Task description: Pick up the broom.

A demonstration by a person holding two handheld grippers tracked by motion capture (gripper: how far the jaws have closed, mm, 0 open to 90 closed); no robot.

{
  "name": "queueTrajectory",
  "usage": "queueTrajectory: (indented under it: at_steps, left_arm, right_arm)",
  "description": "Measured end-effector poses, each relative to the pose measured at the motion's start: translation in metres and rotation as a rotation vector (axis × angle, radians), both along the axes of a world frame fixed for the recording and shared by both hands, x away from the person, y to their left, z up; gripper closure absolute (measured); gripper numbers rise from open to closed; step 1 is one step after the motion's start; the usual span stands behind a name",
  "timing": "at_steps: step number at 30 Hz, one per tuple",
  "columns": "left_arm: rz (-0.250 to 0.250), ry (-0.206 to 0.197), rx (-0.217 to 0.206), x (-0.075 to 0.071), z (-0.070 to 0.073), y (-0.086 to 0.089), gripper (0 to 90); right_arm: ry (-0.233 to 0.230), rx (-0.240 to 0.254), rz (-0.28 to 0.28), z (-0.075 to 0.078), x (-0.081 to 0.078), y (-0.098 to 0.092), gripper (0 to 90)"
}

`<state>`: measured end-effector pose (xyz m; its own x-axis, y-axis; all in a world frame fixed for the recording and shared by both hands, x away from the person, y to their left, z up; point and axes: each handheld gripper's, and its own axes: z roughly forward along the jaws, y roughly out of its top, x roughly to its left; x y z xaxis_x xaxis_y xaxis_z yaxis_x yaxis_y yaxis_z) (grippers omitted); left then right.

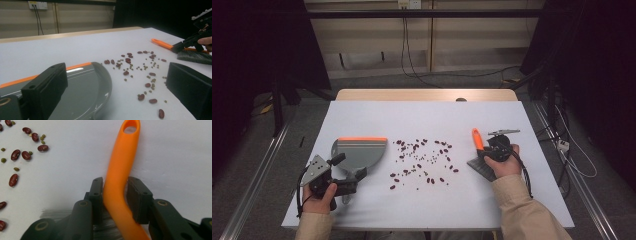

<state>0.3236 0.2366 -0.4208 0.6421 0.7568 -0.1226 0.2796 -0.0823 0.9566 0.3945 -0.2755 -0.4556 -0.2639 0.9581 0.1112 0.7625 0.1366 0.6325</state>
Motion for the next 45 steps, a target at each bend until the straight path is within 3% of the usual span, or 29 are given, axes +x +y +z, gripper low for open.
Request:
queueTrajectory:
  at_steps: [14,22,24,28,33,40,45]
  left_arm:
    - [-0.003,-0.016,0.004,0.000,0.004,-0.002,3.6]
    - [-0.005,-0.015,-0.001,-0.001,0.005,-0.003,3.6]
    - [-0.001,-0.021,-0.003,-0.002,0.006,-0.003,3.6]
    - [0.005,-0.026,-0.006,-0.002,0.007,-0.003,3.6]
    - [0.001,-0.025,-0.001,-0.003,0.008,-0.005,3.6]
    - [0.004,-0.036,0.002,-0.003,0.012,-0.006,3.6]
    - [0.004,-0.016,0.004,-0.002,0.019,-0.012,3.6]
  right_arm:
    - [-0.008,0.003,-0.029,0.001,-0.001,0.002,67.8]
    - [0.008,0.042,-0.039,0.004,0.001,-0.002,68.1]
    - [-0.014,0.052,-0.042,0.006,0.000,-0.003,68.5]
    - [-0.073,0.129,-0.052,0.021,-0.005,-0.011,70.0]
    - [-0.101,0.160,-0.058,0.025,-0.007,-0.015,70.3]
    - [-0.177,0.205,-0.049,0.039,-0.015,-0.016,70.9]
    - [-0.248,0.252,-0.046,0.051,-0.024,-0.018,71.2]
